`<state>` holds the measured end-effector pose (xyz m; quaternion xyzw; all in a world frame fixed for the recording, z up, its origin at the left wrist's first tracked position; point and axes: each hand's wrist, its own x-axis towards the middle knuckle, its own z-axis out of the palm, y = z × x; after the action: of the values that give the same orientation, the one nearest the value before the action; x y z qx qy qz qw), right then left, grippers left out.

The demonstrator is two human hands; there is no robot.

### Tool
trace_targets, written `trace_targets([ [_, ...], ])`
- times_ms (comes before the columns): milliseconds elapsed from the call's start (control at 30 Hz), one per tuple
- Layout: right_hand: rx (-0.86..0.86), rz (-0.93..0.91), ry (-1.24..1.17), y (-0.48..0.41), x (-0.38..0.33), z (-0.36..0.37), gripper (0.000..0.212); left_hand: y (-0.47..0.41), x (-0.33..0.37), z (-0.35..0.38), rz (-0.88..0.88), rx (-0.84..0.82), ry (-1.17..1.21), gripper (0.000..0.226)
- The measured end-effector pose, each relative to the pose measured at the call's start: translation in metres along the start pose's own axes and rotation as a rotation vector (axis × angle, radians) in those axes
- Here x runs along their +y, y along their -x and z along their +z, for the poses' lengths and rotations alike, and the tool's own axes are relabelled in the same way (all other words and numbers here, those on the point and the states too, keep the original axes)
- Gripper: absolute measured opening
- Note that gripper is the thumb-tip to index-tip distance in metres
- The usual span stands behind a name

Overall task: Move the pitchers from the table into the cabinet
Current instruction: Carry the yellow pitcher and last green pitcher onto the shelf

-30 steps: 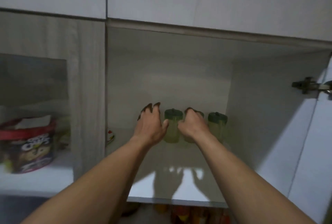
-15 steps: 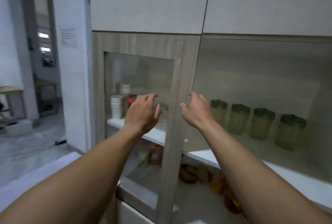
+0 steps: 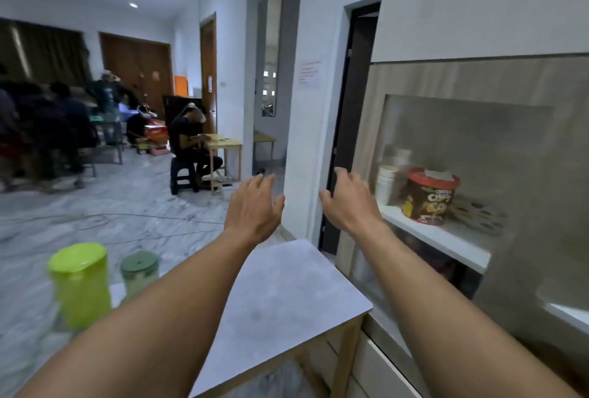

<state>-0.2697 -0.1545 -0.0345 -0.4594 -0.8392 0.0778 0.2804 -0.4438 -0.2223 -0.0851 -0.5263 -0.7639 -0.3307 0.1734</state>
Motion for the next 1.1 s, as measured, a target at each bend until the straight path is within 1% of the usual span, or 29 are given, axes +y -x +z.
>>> trace_targets([
  [233, -0.086, -0.105, -0.102, -0.005, -0.127, 0.097, 0.057, 0.039, -0.149, -0.057, -0.155, 0.018, -0.076, 0.054],
  [367, -0.152, -0.155, -0.131, 0.000, -0.191, 0.153, 0.055, 0.066, -0.230, -0.081, -0.257, -0.011, -0.127, 0.052],
  [467, -0.212, -0.187, -0.140, 0.004, -0.229, 0.196, 0.053, 0.087, -0.280, -0.088, -0.373, -0.026, -0.128, 0.053],
  [533, -0.225, -0.197, -0.151, 0.010, -0.237, 0.213, 0.054, 0.100, -0.293, -0.089, -0.413, -0.044, -0.124, 0.053],
  [600, -0.293, -0.219, -0.162, 0.008, -0.267, 0.258, 0.056, 0.110, -0.336, -0.084, -0.515, -0.051, -0.137, 0.053],
  [667, -0.333, -0.239, -0.172, 0.014, -0.274, 0.279, 0.058, 0.120, -0.349, -0.080, -0.551, -0.050, -0.148, 0.054],
  [833, -0.450, -0.253, -0.205, 0.006, -0.294, 0.373, 0.055, 0.129, -0.405, -0.043, -0.707, -0.075, -0.097, 0.064],
  [933, -0.520, -0.221, -0.235, 0.003, -0.294, 0.424, 0.054, 0.135, -0.435, -0.016, -0.825, -0.041, -0.024, 0.066],
  [1033, -0.589, -0.173, -0.262, -0.003, -0.290, 0.472, 0.058, 0.135, -0.464, 0.013, -0.964, 0.016, 0.057, 0.065],
  [1100, -0.617, -0.077, -0.318, -0.003, -0.286, 0.495, 0.063, 0.134, -0.475, 0.029, -1.056, 0.057, 0.111, 0.064],
])
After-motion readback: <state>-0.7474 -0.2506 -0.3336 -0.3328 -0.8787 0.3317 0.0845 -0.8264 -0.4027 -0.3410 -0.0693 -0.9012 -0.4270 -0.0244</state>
